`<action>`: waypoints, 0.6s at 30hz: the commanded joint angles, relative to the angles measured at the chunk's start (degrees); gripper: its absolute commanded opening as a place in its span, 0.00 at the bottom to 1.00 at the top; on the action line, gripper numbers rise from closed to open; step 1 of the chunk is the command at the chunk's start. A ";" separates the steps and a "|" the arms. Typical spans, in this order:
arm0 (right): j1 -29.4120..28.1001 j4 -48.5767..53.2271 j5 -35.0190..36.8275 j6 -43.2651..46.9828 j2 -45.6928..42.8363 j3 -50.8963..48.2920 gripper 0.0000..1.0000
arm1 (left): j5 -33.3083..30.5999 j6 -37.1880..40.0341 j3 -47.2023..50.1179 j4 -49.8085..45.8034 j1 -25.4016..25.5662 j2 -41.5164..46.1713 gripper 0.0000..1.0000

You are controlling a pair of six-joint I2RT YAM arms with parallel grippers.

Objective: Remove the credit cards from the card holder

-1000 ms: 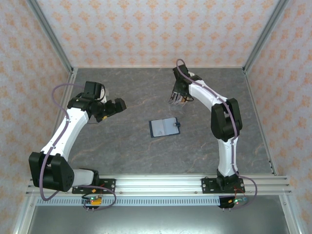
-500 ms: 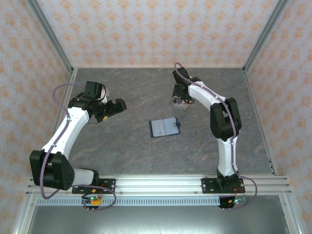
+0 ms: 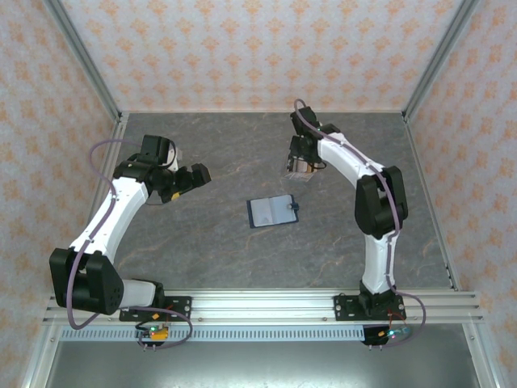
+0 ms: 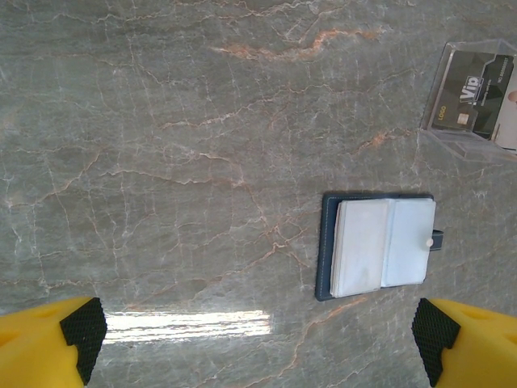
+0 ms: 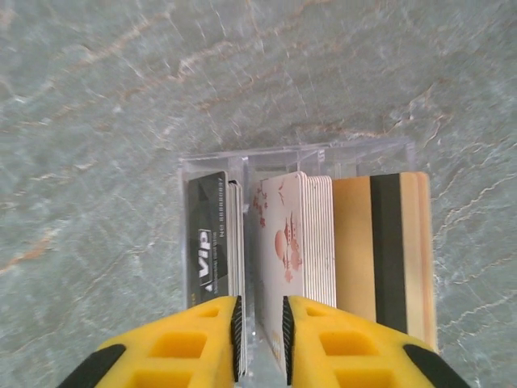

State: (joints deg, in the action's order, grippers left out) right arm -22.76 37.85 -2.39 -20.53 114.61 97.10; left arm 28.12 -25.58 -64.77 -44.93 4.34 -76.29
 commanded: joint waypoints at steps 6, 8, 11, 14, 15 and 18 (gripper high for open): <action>0.23 1.72 -4.33 -2.17 -12.09 -7.43 0.34 | 2.41 -1.73 1.38 1.05 -0.53 -1.95 1.00; -0.43 1.40 -5.74 -2.63 -14.96 -10.29 0.38 | 3.06 -2.43 1.74 1.57 -0.47 -2.37 1.00; -3.18 1.81 -5.46 -2.62 -18.32 -13.88 0.44 | 3.61 -3.31 2.28 2.16 -0.50 -2.97 1.00; -7.12 2.15 -3.96 -2.39 -20.59 -17.51 0.49 | 3.78 -4.24 2.93 2.72 -0.38 -3.60 1.00; -8.38 2.07 -3.66 -2.44 -21.08 -18.53 0.51 | 4.00 -4.55 3.19 3.02 -0.38 -3.67 1.00; -12.31 0.43 -3.44 -2.99 -21.89 -22.74 0.54 | 4.40 -6.62 4.50 4.56 -0.14 -3.54 1.00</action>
State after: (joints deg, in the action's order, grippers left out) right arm -32.51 38.15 -6.92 -22.92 94.35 77.21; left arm 31.35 -29.63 -61.43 -42.41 4.36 -79.66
